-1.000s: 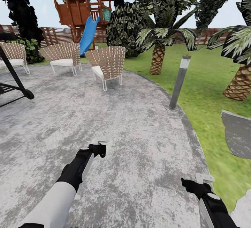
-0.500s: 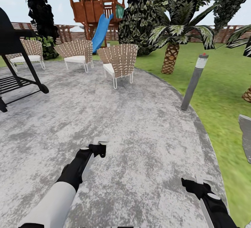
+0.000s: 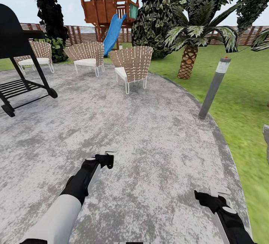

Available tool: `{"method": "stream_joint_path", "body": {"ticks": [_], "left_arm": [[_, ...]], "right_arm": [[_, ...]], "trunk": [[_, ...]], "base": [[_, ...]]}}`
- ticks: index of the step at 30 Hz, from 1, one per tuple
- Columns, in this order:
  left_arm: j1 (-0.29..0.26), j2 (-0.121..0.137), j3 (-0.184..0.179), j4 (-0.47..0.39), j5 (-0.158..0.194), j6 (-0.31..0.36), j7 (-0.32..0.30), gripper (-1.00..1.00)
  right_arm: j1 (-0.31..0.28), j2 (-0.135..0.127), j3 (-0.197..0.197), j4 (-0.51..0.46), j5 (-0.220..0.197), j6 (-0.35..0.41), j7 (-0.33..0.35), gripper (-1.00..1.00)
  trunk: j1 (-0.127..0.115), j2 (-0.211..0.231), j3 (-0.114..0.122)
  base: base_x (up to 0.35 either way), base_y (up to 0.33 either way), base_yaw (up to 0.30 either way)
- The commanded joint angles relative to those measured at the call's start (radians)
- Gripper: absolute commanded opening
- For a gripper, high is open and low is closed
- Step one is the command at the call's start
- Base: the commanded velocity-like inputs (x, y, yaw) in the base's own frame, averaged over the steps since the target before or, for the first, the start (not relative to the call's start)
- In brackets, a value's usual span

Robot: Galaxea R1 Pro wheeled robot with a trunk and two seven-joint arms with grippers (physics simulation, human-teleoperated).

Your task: Pick up the pesticide atomizer in the garden and spray insectifuge to fully cover both potted plants in the garden.

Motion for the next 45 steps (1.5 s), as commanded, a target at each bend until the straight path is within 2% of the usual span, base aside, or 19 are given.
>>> {"method": "stream_joint_path", "body": {"ticks": [1, 29, 38, 45], "left_arm": [[0.000, 0.000, 0.001, -0.002, -0.006, 0.005, -0.004, -1.00], [0.000, 0.000, 0.001, -0.002, -0.006, 0.004, -0.004, -1.00], [0.000, 0.000, 0.001, -0.002, -0.006, 0.005, -0.004, -1.00], [0.000, 0.001, 0.002, -0.002, -0.005, 0.004, -0.004, -1.00]], "right_arm": [[0.000, 0.000, 0.000, -0.001, 0.001, 0.006, 0.000, 1.00], [0.000, 0.000, 0.000, -0.001, 0.001, 0.005, 0.000, 1.00], [0.000, -0.001, 0.000, -0.001, 0.001, 0.006, 0.000, 1.00], [0.000, 0.000, 0.000, -0.002, 0.001, 0.006, 0.000, 1.00]], "trunk": [[0.000, 0.000, -0.001], [0.000, 0.000, -0.011], [0.000, 0.000, -0.016], [0.000, 0.000, -0.017]], "base": [[0.000, 0.000, 0.015], [0.008, 0.000, 0.255], [0.239, 0.000, 0.272], [0.333, 0.000, 0.065]]}}
